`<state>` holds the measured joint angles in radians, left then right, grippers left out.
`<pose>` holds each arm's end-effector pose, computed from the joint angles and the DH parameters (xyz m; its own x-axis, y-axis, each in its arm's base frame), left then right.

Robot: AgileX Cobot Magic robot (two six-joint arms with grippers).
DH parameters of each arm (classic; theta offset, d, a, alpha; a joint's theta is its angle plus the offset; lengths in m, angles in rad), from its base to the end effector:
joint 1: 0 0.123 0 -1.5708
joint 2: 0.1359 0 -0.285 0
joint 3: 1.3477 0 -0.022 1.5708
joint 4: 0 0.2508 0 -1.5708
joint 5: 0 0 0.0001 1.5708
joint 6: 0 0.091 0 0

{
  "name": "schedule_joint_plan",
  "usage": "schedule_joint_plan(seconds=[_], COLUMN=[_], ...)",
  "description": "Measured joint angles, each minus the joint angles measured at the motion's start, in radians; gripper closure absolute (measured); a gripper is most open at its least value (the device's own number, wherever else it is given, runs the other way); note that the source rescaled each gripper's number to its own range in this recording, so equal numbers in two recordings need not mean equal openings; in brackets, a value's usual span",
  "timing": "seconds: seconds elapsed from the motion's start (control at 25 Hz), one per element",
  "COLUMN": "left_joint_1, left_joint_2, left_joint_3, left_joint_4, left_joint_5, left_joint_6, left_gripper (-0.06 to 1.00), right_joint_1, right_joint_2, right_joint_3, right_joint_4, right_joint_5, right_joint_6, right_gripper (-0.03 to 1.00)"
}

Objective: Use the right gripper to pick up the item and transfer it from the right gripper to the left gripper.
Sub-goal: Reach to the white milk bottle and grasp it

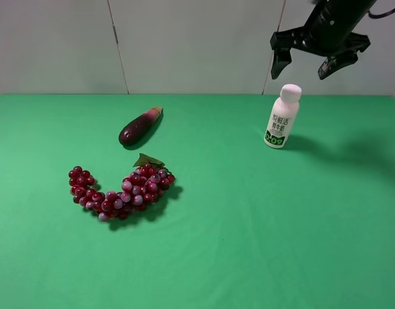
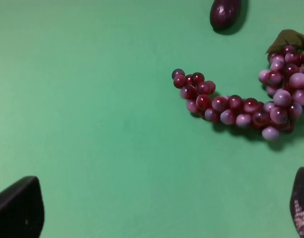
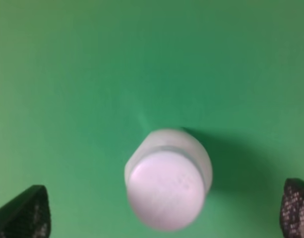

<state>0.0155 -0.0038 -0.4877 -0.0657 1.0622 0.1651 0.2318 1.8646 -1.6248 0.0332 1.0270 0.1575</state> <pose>-0.0041 -0.0053 0.2739 -0.4552 0.1254 -0.8815 0.0966 0.9911 0.0911 0.3932 0.0955 0.2816 -0.9277 -0.0405 -0.3711 -0.0802 0.9925 0.0922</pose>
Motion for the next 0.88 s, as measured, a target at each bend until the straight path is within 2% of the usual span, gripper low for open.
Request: schedule_joint_plan(seconds=[0.88], left_joint_1=[0.0], left_joint_2=[0.0], left_joint_3=[0.0], left_joint_4=[0.0], left_joint_5=[0.0], left_joint_6=[0.0], left_gripper=[-0.06], right_joint_1=[0.0], right_joint_2=[0.154], right_joint_3=[0.0], right_joint_4=[0.018], right_joint_5=[-0.06], right_joint_6=[-0.003], right_gripper=[-0.03])
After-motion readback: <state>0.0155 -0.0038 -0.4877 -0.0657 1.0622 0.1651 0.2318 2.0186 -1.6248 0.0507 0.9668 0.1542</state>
